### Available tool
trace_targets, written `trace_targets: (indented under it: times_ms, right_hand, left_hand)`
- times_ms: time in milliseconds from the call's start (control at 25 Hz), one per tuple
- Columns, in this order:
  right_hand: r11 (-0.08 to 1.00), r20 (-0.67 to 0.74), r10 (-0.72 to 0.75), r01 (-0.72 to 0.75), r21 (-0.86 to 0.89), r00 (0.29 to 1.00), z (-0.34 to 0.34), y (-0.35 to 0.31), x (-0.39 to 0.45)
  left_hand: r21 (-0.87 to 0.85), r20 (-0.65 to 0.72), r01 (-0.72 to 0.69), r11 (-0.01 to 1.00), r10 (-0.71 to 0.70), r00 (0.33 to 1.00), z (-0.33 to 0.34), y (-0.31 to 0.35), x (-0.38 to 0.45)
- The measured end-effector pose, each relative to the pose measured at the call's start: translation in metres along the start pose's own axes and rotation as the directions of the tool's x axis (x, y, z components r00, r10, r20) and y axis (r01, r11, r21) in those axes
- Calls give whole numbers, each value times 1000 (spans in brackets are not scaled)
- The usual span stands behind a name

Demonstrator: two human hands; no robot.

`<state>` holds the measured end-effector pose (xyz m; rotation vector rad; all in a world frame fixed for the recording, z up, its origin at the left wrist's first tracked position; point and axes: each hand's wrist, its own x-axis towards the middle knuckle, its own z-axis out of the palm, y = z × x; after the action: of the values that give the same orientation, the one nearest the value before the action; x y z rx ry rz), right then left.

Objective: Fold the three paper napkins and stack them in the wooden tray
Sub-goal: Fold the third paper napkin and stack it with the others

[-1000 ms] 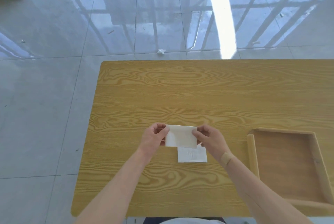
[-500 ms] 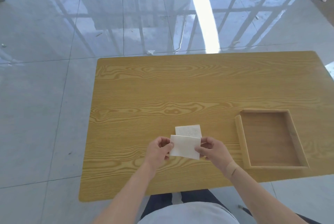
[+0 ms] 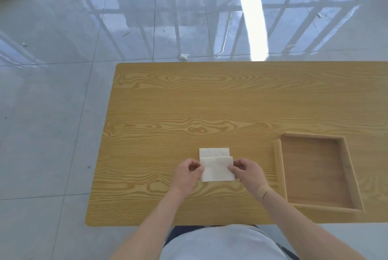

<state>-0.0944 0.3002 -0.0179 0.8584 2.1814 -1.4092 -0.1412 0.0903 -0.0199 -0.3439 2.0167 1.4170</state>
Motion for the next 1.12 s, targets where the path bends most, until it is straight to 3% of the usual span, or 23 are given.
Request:
trace_targets:
  times_ms: [280, 1120]
  right_hand:
    - [998, -20, 38, -39, -58, 999, -2, 3, 23]
    - [981, -60, 43, -54, -187, 997, 6, -16, 50]
  left_hand:
    - [73, -120, 51, 996, -42, 992, 18, 9, 23]
    - [323, -182, 78, 943, -19, 983, 17, 7, 49]
